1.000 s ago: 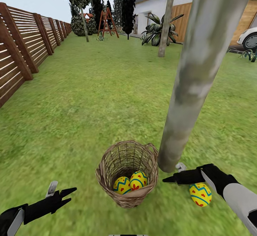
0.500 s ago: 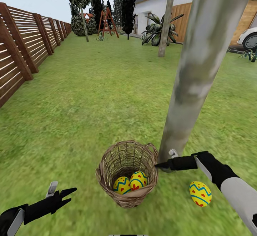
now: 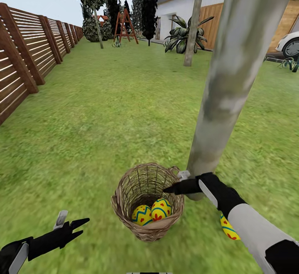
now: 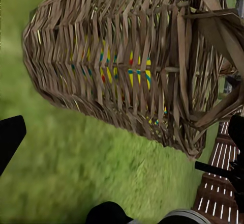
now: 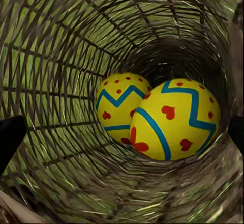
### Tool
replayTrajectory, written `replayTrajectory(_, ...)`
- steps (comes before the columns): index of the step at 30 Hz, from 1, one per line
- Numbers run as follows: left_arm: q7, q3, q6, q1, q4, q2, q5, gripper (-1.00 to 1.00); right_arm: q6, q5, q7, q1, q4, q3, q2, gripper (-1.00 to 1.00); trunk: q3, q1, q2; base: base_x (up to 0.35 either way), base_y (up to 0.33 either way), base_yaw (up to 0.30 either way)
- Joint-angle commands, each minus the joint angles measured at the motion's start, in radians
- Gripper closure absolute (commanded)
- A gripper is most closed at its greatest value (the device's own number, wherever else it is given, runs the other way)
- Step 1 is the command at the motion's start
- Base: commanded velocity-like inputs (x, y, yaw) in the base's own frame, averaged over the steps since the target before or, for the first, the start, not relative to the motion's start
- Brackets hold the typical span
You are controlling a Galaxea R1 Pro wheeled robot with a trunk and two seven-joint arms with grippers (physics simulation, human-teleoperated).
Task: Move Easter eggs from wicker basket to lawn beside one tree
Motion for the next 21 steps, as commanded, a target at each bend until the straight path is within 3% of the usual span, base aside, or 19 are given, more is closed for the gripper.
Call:
replayTrajectory(1, -0.001, 0.001, 0.007, 0.000, 0.000, 0.000, 0.003, -1.00, 0.003, -0.003, -0.017, -0.001, -0.001, 0.005, 0.003, -1.00, -0.001, 0.000, 0.000, 0.000, 0.000, 0.000)
replayTrajectory(7, -0.001, 0.001, 0.007, -0.001, 0.000, -0.002, 0.003, -1.00, 0.002, -0.002, -0.248, 0.000, -0.001, 0.017, 0.065, -1.00, -0.001, 0.000, 0.000, 0.000, 0.000, 0.000)
replayTrajectory(12, 0.000, 0.000, 0.007, 0.000, 0.000, -0.010, 0.003, -1.00, 0.003, -0.003, -0.338, -0.001, 0.001, 0.019, 0.099, -1.00, -0.001, 0.000, 0.000, 0.000, 0.000, 0.000)
replayTrajectory(17, 0.000, 0.000, 0.007, -0.001, 0.000, -0.012, 0.003, -1.00, -0.001, -0.010, -0.480, 0.000, 0.012, 0.017, 0.166, -1.00, -0.001, 0.000, 0.000, 0.000, 0.000, 0.000)
replayTrajectory(21, 0.000, 0.000, 0.007, -0.001, 0.000, -0.012, 0.003, -1.00, -0.012, -0.017, -0.542, 0.000, 0.030, 0.015, 0.201, -1.00, -0.001, 0.000, 0.000, 0.000, 0.000, 0.000)
